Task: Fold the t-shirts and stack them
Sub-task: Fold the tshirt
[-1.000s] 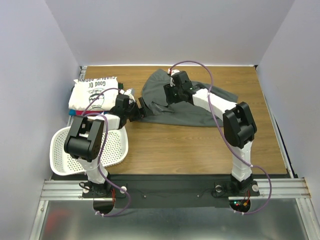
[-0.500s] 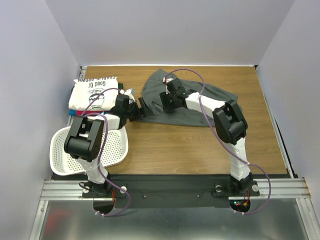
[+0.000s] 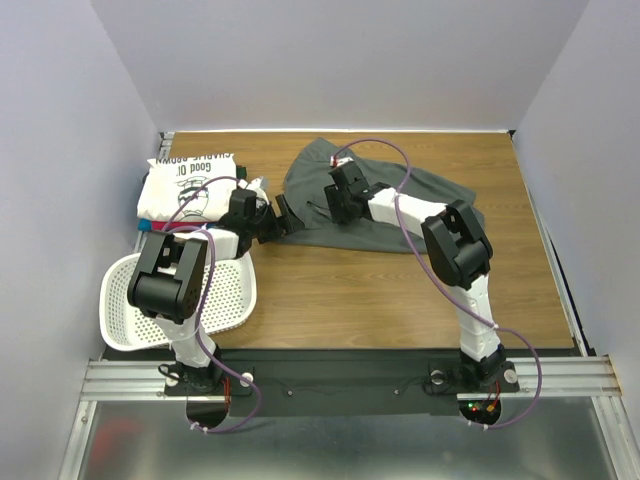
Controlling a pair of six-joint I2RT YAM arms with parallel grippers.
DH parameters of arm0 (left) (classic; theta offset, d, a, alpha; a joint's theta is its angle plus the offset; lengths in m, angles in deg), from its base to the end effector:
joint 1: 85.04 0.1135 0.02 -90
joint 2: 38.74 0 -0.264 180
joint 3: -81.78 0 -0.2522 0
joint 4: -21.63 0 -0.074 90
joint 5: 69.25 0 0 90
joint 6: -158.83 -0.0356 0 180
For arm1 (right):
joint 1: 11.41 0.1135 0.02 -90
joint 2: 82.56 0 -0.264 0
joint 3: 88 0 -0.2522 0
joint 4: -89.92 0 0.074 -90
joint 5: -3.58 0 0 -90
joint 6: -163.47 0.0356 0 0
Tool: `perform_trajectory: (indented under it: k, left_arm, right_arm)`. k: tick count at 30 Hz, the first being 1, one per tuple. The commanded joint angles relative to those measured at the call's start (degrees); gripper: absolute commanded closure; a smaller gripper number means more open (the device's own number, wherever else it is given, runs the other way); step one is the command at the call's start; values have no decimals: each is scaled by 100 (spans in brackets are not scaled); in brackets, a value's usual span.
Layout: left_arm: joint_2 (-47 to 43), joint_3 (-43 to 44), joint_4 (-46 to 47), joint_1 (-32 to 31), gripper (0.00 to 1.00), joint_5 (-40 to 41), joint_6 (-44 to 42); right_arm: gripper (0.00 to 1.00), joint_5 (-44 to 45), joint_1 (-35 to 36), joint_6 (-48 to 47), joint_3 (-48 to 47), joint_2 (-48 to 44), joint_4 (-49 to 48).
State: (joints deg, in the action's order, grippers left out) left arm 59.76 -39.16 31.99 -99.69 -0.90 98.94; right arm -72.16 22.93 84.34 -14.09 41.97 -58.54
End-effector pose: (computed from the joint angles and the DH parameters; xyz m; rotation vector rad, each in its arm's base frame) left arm 0.3328 -0.1006 0.1623 -0.0494 2.1560 -0.8588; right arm 0.4002 0.2628 0.1681 -0.3820 2.3775 0.0589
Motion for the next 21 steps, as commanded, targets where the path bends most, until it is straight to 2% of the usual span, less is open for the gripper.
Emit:
perform_trajectory:
  k: [1, 15, 21]
  left_arm:
    - [-6, -258, -347, 103, 10, 117, -172]
    - [-50, -416, -311, 191, 11, 108, -181]
    - [-50, -399, -311, 191, 10, 65, -163]
  right_arm:
    - [37, 717, 2, 29, 75, -184, -3]
    - [32, 1298, -560, 205, -135, -210, 94]
    - [33, 1114, -605, 187, -162, -508, 103]
